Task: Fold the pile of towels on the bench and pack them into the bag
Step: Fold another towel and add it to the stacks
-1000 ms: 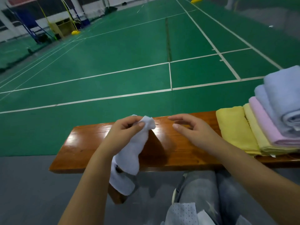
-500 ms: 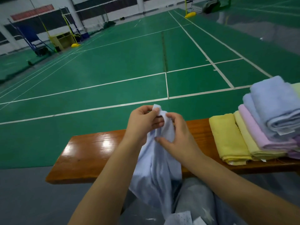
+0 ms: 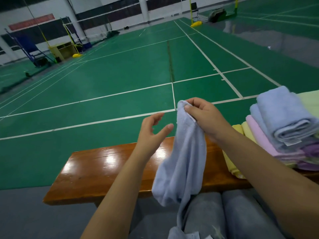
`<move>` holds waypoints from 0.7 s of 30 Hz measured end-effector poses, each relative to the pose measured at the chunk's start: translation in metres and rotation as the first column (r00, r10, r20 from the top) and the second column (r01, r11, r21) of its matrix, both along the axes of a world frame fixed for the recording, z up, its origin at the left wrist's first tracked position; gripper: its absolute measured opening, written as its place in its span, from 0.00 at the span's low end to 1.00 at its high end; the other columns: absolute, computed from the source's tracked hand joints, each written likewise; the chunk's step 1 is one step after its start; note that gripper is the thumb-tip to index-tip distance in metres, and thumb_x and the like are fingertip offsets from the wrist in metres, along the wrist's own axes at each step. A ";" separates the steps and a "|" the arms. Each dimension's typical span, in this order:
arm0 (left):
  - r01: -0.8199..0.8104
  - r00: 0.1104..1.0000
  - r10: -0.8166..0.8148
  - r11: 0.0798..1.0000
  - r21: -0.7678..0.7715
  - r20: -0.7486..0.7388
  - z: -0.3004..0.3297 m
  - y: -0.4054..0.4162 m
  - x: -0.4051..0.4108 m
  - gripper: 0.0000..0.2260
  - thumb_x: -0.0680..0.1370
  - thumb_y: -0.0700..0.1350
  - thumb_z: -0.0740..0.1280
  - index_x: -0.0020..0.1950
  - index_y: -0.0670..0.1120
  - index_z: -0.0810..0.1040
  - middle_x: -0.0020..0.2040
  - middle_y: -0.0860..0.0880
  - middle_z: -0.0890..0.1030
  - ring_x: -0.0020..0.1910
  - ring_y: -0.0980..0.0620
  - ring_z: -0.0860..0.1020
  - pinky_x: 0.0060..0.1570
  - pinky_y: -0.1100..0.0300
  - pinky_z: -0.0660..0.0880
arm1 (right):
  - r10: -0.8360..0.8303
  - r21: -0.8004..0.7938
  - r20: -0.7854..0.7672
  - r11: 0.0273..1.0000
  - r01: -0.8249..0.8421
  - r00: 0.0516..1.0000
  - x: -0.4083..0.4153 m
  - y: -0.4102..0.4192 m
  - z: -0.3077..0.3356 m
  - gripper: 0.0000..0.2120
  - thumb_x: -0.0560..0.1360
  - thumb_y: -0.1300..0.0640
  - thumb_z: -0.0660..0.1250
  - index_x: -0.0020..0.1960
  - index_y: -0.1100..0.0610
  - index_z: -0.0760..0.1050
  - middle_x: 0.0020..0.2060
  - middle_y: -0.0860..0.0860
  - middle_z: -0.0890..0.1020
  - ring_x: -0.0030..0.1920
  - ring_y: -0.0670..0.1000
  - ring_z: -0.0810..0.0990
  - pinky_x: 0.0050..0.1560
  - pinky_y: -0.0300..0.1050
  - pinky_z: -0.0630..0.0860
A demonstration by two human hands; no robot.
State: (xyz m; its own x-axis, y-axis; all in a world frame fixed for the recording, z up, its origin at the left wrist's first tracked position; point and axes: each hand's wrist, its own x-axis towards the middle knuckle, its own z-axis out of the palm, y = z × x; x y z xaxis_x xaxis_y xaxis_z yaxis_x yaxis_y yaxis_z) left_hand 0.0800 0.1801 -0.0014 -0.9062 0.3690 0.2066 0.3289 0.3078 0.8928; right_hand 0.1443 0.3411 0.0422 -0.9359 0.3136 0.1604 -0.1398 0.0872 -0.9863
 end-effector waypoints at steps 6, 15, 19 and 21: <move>0.235 0.570 -0.164 0.971 0.032 0.805 -0.063 -0.001 -0.008 0.39 0.65 0.71 0.59 0.70 0.50 0.63 0.66 0.42 0.75 0.65 0.43 0.74 0.64 0.46 0.67 | 0.098 -0.231 0.008 0.968 -0.093 0.995 0.003 0.013 0.016 0.07 0.79 0.64 0.60 0.46 0.59 0.76 0.35 0.51 0.77 0.34 0.46 0.75 0.34 0.35 0.72; 0.347 0.584 -0.333 0.927 0.143 0.740 -0.080 0.003 -0.004 0.01 0.73 0.41 0.71 0.42 0.45 0.81 0.38 0.48 0.80 0.40 0.50 0.77 0.49 0.55 0.76 | 0.048 -0.381 0.006 0.924 -0.042 0.999 0.004 0.039 0.015 0.09 0.78 0.64 0.58 0.42 0.57 0.74 0.36 0.50 0.76 0.35 0.47 0.74 0.37 0.39 0.73; 0.244 0.737 -0.214 0.969 0.043 0.641 -0.089 0.004 -0.005 0.06 0.76 0.39 0.69 0.40 0.47 0.78 0.39 0.49 0.79 0.42 0.47 0.74 0.49 0.50 0.73 | 0.079 -0.282 0.015 0.957 -0.071 0.997 0.002 0.040 0.016 0.10 0.77 0.63 0.58 0.40 0.56 0.74 0.34 0.50 0.75 0.34 0.46 0.74 0.35 0.40 0.72; 0.070 0.745 -0.172 0.981 0.181 0.645 -0.082 0.003 -0.004 0.08 0.79 0.40 0.66 0.39 0.46 0.75 0.37 0.48 0.77 0.40 0.49 0.74 0.44 0.51 0.74 | 0.056 -0.277 0.041 0.960 -0.043 0.998 0.002 0.047 0.014 0.11 0.76 0.64 0.58 0.39 0.56 0.75 0.34 0.50 0.76 0.34 0.47 0.74 0.36 0.41 0.71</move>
State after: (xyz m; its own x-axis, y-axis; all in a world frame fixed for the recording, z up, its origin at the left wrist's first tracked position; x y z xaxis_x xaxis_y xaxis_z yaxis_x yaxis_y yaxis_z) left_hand 0.0765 0.1828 -0.0836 -0.7860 0.4994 -0.3644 -0.3263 0.1655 0.9307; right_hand 0.1467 0.3884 0.0558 -0.9559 0.2923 0.0291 -0.0893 -0.1946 -0.9768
